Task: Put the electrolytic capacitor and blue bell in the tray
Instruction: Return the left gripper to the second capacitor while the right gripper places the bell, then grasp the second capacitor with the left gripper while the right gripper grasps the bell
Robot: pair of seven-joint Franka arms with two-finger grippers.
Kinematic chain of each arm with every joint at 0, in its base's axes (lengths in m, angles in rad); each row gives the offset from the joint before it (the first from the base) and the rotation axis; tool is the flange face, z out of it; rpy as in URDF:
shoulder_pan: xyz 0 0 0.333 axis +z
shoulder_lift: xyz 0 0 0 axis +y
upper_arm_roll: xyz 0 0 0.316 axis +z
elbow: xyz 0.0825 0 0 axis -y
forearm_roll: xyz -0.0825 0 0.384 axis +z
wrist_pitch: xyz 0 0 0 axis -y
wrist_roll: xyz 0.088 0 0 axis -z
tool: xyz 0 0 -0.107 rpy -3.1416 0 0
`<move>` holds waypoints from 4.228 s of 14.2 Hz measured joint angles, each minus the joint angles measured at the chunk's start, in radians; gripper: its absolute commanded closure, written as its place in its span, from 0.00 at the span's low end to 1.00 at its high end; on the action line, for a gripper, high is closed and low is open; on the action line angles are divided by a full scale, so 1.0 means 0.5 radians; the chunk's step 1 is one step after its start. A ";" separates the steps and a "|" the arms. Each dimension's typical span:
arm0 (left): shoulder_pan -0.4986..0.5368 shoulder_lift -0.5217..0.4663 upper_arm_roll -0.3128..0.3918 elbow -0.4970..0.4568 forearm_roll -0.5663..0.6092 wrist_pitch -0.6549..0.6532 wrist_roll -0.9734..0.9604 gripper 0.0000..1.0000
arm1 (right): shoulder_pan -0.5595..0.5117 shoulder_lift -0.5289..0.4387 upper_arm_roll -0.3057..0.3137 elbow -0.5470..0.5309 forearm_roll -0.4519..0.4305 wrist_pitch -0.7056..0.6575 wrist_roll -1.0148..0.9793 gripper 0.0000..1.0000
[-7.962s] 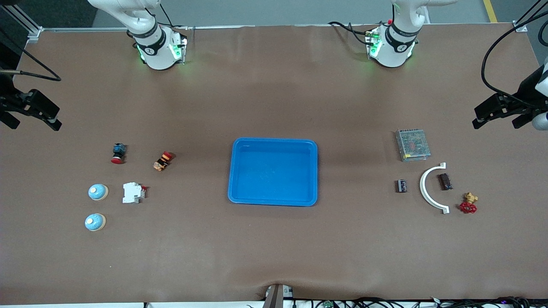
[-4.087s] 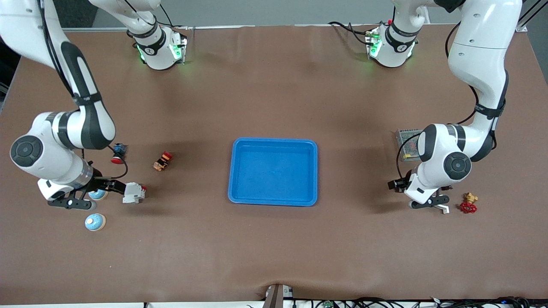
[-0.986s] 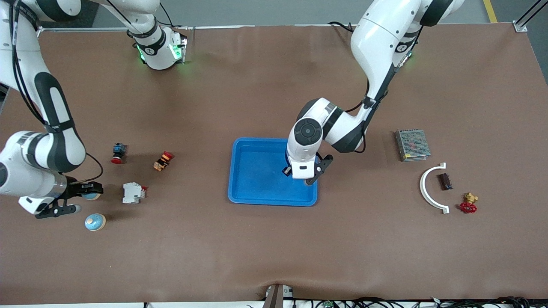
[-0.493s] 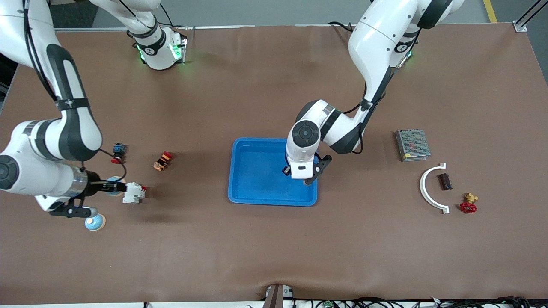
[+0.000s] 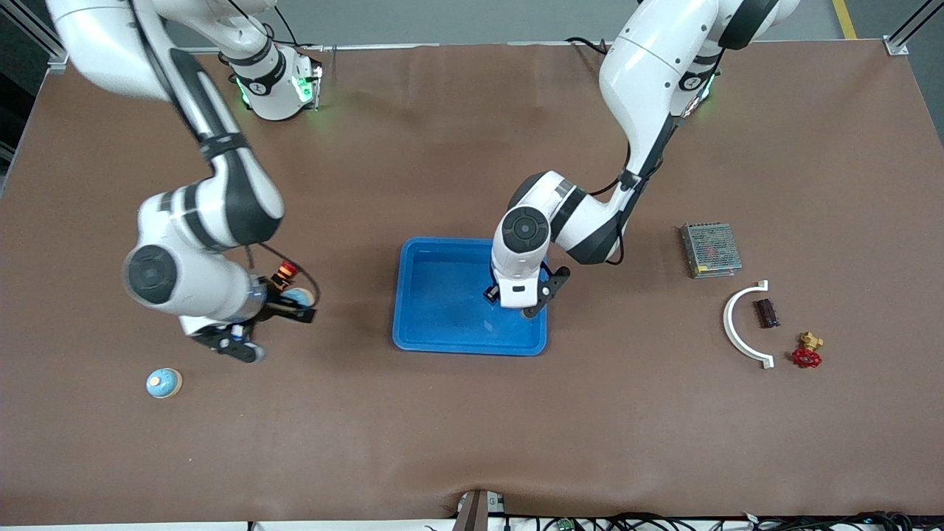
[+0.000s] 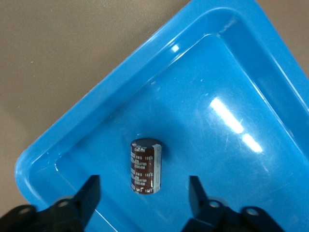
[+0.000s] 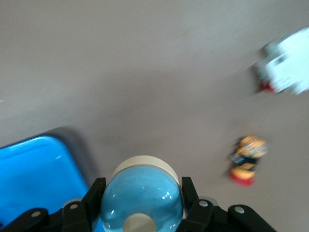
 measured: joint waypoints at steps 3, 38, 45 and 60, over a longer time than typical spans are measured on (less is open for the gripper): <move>0.008 -0.049 0.015 0.027 0.068 -0.161 0.041 0.00 | 0.185 0.000 -0.003 -0.020 0.000 0.076 0.300 1.00; 1.653 -0.387 0.043 -0.586 0.313 0.223 2.817 0.00 | 0.803 0.429 -0.057 -0.266 -0.216 0.826 1.305 0.00; 1.699 -0.309 0.043 -0.730 0.313 0.486 2.817 0.00 | 0.803 0.387 -0.069 -0.150 -0.220 0.571 1.300 0.00; 1.700 -0.278 0.032 -0.747 0.313 0.551 2.817 1.00 | -0.073 0.117 -0.132 -0.039 -0.320 0.244 -0.383 0.00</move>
